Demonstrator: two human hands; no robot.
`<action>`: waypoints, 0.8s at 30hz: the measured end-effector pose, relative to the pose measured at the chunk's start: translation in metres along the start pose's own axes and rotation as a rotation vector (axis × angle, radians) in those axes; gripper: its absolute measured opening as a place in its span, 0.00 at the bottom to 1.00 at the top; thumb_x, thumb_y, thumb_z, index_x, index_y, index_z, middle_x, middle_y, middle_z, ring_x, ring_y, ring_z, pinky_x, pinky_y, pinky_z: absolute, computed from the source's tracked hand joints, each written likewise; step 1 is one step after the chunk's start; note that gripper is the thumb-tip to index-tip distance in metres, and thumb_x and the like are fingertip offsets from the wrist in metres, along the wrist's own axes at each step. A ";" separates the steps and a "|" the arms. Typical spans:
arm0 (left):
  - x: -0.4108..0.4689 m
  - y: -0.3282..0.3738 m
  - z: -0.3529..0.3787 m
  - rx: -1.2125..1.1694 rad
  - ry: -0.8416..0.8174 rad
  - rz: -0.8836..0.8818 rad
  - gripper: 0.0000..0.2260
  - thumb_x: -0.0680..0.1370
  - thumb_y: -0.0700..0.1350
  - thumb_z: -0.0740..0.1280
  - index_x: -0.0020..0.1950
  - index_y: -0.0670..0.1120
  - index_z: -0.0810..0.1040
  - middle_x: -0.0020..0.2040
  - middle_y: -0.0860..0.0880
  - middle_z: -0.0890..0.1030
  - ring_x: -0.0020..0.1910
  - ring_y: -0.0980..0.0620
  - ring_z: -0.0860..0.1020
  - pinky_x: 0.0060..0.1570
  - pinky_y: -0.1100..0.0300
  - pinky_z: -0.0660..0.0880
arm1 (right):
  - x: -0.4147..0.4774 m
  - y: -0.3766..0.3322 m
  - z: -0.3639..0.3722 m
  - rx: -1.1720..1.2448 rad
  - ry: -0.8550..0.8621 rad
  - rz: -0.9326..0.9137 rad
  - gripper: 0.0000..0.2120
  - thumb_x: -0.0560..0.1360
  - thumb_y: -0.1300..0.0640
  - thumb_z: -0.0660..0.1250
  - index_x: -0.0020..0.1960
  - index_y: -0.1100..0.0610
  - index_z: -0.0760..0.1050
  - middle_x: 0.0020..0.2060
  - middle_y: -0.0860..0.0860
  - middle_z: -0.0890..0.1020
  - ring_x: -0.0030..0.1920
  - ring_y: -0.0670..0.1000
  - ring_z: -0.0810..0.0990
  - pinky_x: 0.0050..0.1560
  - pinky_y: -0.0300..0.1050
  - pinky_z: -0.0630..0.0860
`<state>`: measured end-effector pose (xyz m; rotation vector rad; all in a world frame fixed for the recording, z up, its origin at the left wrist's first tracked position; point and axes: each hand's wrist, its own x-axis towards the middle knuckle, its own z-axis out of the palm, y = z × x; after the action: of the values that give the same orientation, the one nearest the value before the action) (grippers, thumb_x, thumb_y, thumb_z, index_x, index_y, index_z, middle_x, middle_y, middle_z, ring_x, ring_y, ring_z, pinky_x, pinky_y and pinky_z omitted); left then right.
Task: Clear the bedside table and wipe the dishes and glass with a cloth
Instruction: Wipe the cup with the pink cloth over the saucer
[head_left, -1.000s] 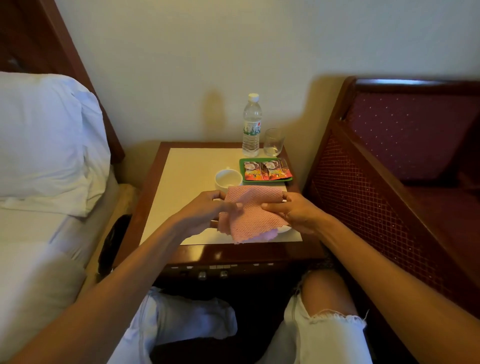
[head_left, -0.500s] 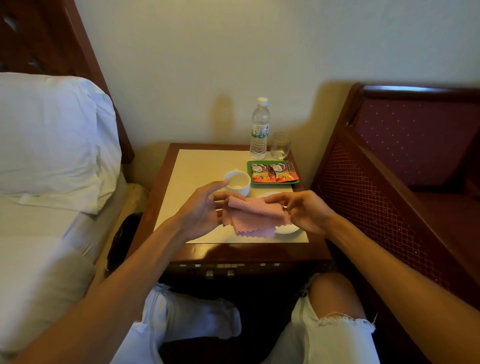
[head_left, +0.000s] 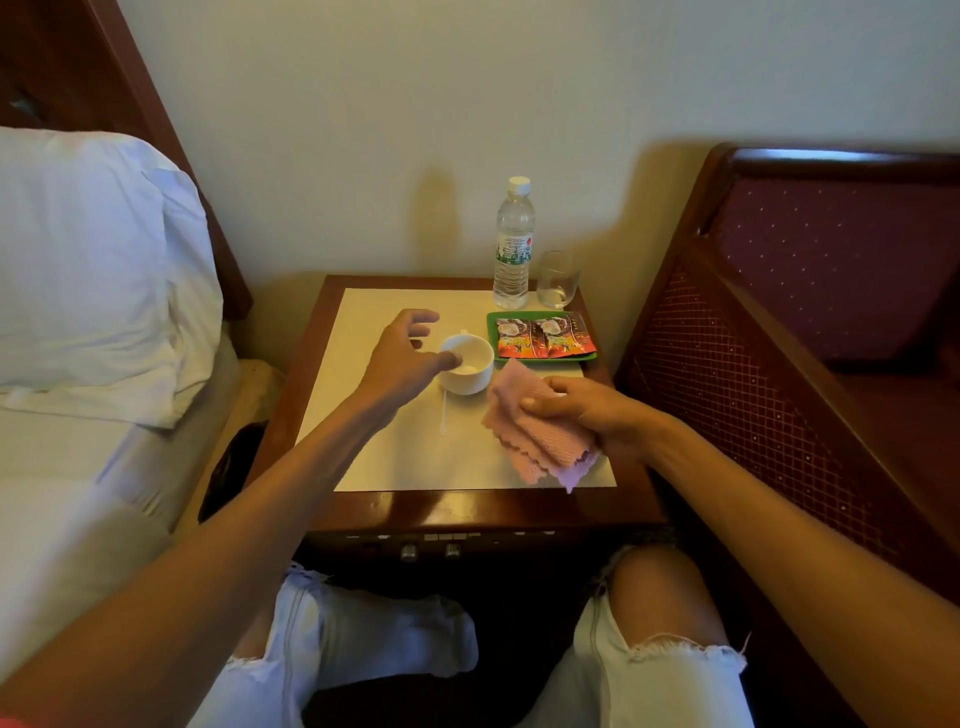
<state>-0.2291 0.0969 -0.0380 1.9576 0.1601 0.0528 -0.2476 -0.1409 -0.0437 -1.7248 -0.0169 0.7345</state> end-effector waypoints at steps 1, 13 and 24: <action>0.007 -0.006 0.003 0.089 -0.036 -0.015 0.35 0.69 0.45 0.80 0.72 0.49 0.68 0.68 0.45 0.71 0.66 0.46 0.72 0.60 0.53 0.72 | 0.001 -0.001 -0.002 0.058 0.009 0.003 0.15 0.77 0.56 0.68 0.61 0.60 0.74 0.53 0.58 0.81 0.51 0.56 0.81 0.56 0.52 0.77; 0.021 -0.022 0.048 0.369 0.079 0.226 0.38 0.62 0.49 0.82 0.68 0.46 0.70 0.61 0.45 0.75 0.55 0.47 0.74 0.47 0.57 0.71 | -0.010 -0.021 -0.009 0.294 0.107 -0.081 0.20 0.81 0.56 0.60 0.67 0.68 0.67 0.37 0.61 0.78 0.28 0.53 0.78 0.27 0.43 0.77; -0.048 0.033 0.006 0.350 -0.004 0.666 0.38 0.61 0.49 0.82 0.69 0.50 0.72 0.64 0.49 0.73 0.61 0.54 0.72 0.56 0.56 0.77 | -0.028 -0.052 0.013 -0.327 0.338 -0.362 0.22 0.71 0.40 0.72 0.52 0.58 0.77 0.44 0.54 0.85 0.41 0.52 0.84 0.45 0.50 0.81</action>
<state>-0.2733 0.0727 -0.0082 2.2804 -0.5231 0.4830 -0.2571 -0.1252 0.0135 -2.0663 -0.2213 0.1729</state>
